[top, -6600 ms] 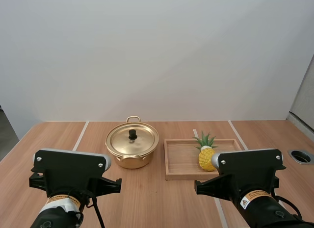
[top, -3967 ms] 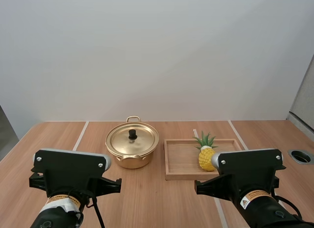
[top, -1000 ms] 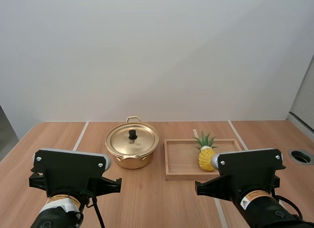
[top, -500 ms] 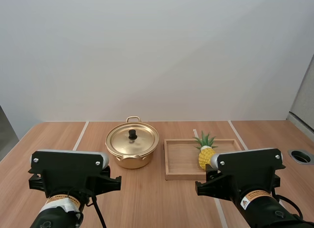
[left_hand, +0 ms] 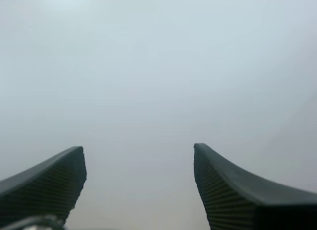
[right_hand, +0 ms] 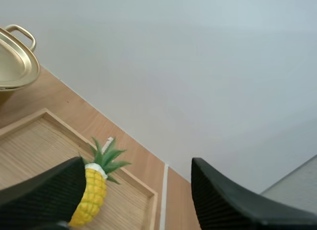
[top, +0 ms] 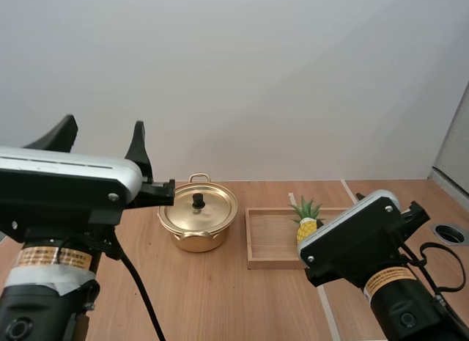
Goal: Open the pot, put the pineapple inside, and close it
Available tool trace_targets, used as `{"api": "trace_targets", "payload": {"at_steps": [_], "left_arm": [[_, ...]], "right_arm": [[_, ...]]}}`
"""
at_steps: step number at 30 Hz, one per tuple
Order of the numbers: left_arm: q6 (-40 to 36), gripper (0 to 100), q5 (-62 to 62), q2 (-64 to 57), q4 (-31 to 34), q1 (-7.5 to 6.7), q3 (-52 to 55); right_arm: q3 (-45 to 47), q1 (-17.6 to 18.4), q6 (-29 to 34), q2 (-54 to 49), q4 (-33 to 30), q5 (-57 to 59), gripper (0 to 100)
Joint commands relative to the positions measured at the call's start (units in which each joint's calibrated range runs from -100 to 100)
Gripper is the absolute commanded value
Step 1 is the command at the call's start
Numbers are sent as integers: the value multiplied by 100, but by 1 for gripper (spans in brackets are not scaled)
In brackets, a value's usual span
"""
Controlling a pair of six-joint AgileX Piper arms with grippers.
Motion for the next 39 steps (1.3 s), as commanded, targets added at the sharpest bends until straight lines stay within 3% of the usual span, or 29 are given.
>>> {"api": "trace_targets", "payload": {"at_steps": [1, 6, 11, 14, 17, 19, 22, 29, 39], "left_arm": [[-52, 100, -30, -24, 25, -8, -593], [-52, 100, 314, -24, 25, -8, -1272], [107, 100, 3388, 1033, -78, -8, -2196], [1145, 100, 4523, 1955, -901, -8, -2692], [3160, 100, 5752, 2840, -2284, -8, -3186], [4037, 100, 6827, 3472, -3090, -8, -3490], [4736, 100, 8303, 4351, -3870, -8, -3952], [4698, 100, 10816, 6520, -3958, -8, -4946], [4511, 100, 10940, 8467, -3931, -8, -6070]], "right_arm": [[-801, -26, 50, 27, -236, 767, 100], [-2328, -26, 794, 27, -226, 2247, 100], [-3596, -26, 1065, 343, -171, 2589, 100], [-4198, -26, 1065, 712, -54, 2984, 100], [-4637, -26, 1044, 1079, 19, 3473, 100], [-4818, -26, 1044, 1269, 31, 3853, 100], [-4855, -26, 1044, 1357, 31, 4404, 100], [-4855, -26, 522, 1362, 262, 6083, 100], [-4855, -26, 489, 1362, 607, 6896, 100]]}}
